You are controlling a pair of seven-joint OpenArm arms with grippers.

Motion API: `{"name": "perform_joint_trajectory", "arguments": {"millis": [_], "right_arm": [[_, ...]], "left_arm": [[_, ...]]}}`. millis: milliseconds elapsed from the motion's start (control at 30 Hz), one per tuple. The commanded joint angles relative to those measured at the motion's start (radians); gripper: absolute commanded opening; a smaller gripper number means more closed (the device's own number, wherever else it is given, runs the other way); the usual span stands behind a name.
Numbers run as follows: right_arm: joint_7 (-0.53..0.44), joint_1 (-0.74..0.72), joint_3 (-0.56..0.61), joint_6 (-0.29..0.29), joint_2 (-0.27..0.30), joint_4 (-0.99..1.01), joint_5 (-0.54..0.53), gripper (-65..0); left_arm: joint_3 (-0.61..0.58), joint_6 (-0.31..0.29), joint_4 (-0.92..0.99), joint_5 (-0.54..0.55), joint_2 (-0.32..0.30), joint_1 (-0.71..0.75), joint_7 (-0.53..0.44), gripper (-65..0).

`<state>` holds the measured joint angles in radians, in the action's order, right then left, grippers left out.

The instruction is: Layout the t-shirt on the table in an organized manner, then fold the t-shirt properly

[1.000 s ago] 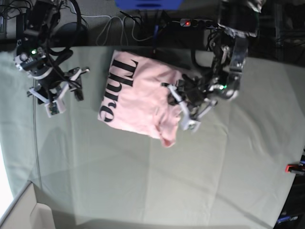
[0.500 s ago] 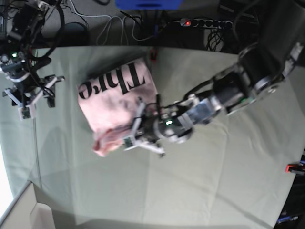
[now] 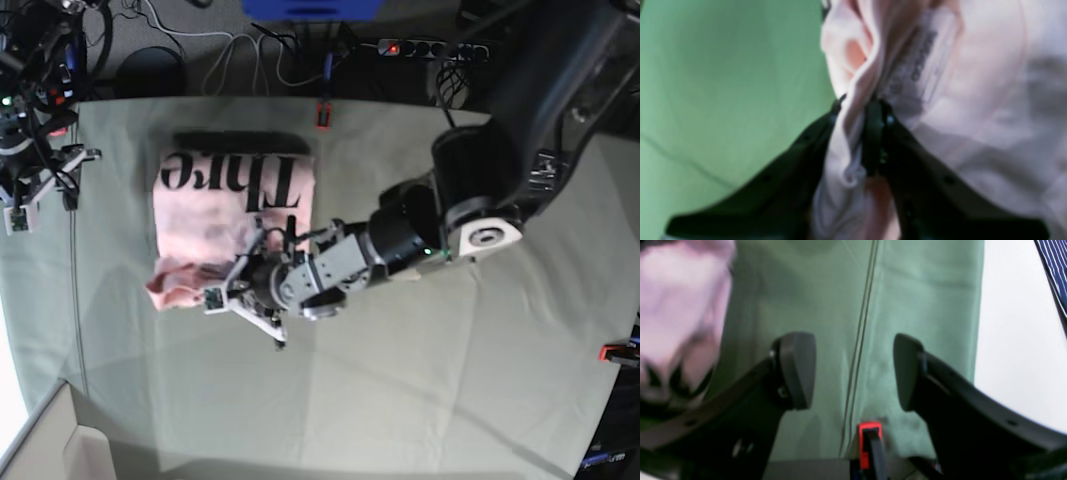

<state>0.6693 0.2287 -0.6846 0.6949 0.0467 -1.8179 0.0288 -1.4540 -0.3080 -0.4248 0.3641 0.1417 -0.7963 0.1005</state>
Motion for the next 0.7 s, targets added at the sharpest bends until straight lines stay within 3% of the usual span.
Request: {"name": "perform_joint_trajectory", "arguments": {"millis": [0, 267, 333, 500, 567, 667], "right_arm": [[-0.023, -0.005, -0.001, 0.003, 0.011, -0.018, -0.008, -31.0], [-0.023, -0.013, 0.004, 0.003, 0.008, -0.016, -0.01, -31.0], [-0.023, -0.013, 0.004, 0.003, 0.008, -0.016, -0.01, -31.0], [-0.023, -0.013, 0.004, 0.003, 0.009, -0.016, -0.01, -31.0], [-0.023, -0.013, 0.004, 0.003, 0.008, -0.016, -0.01, -31.0], [-0.023, -0.01, 0.004, 0.003, 0.006, -0.016, -0.01, -31.0]], "left_arm": [[0.005, 0.01, -0.007, 0.002, 0.015, -0.035, -0.008, -64.5], [0.005, 0.01, -0.009, 0.003, 0.015, -0.035, -0.008, -64.0], [0.005, 0.019, -0.009, 0.003, 0.015, -0.035, -0.006, -58.8], [0.025, 0.023, -0.018, 0.003, 0.015, -0.039, 0.061, -32.4], [0.075, 0.023, -0.019, 0.003, 0.015, -0.056, 0.051, -28.2], [0.18, 0.023, -0.021, 0.003, 0.015, -0.077, 0.051, -28.0]]}}
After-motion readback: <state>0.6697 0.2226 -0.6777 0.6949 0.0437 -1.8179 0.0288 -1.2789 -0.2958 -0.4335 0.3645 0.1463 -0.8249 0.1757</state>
